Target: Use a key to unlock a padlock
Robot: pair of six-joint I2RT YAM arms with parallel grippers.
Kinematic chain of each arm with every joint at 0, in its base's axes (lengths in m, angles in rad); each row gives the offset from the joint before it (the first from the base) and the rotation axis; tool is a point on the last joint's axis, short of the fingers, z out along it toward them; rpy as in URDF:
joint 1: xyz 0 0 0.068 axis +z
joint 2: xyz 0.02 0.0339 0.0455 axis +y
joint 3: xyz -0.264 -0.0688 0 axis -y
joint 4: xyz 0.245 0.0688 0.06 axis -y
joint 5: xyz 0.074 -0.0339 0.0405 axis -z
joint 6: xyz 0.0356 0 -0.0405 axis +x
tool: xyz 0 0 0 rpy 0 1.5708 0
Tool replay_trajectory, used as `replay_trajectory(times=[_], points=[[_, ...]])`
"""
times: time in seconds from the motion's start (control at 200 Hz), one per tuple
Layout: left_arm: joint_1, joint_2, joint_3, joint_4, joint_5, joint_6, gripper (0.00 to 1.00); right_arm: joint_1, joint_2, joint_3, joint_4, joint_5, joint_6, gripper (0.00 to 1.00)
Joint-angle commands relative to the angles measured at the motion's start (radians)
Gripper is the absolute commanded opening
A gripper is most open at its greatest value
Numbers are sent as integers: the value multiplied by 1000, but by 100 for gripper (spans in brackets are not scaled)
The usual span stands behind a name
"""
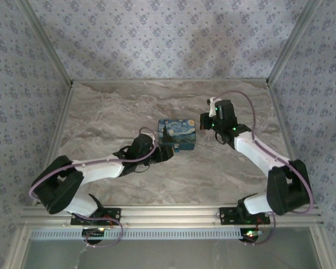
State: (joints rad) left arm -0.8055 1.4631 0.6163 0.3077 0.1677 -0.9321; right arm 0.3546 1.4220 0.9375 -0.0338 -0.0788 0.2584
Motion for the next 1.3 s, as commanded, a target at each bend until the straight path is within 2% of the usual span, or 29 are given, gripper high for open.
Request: replay_trajectory(times=[0.0, 0.345, 0.62, 0.715, 0.745, 0.765, 1.039, 1.204, 1.294], points=[[29, 61, 53, 107, -9, 20, 66, -3, 77, 86, 19, 52, -67, 0], [137, 146, 103, 160, 25, 46, 66, 24, 371, 315, -45, 95, -160, 0], [187, 207, 156, 186, 92, 58, 67, 45, 495, 421, -111, 105, -205, 0], [183, 198, 129, 229, 120, 60, 74, 58, 503, 420, -118, 102, -222, 0], [182, 194, 114, 247, 127, 61, 94, 61, 503, 416, -119, 99, -226, 0], [182, 190, 104, 258, 132, 64, 99, 62, 504, 413, -119, 97, -228, 0], [154, 111, -38, 341, 124, 209, 100, 70, 527, 410, -134, 89, -254, 0], [155, 153, -56, 378, 181, 305, 100, 77, 542, 429, -148, 78, -258, 0], [149, 187, -67, 439, 173, 363, 100, 84, 548, 433, -146, 76, -258, 0]])
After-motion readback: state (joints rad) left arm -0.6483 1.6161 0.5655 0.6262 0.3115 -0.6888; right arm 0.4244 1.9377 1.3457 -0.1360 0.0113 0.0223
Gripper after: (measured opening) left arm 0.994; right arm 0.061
